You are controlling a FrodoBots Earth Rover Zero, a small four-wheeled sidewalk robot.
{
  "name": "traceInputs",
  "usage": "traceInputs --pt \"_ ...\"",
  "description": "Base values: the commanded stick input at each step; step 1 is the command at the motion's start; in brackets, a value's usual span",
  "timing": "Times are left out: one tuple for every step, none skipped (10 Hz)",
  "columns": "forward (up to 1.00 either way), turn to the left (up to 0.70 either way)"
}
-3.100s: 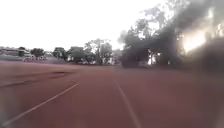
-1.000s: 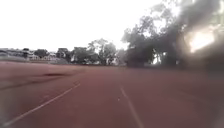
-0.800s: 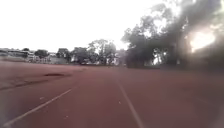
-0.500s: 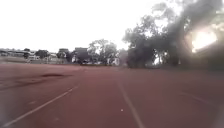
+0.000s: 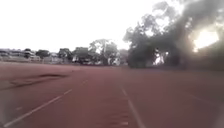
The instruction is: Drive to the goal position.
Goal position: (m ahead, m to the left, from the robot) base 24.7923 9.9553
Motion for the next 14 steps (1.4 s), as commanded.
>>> traceInputs --pt "0.7 -0.22" --pt "0.7 -0.06" --pt "0.7 0.0" --pt "0.7 0.02" --pt "0.7 0.01" --pt "0.7 0.0" --pt "0.7 0.0" --pt "0.7 0.0" --pt "0.7 0.0" --pt "0.7 0.0" --pt "0.7 0.0" --pt "0.7 0.0" --pt "0.7 0.02" --pt "0.7 0.01"
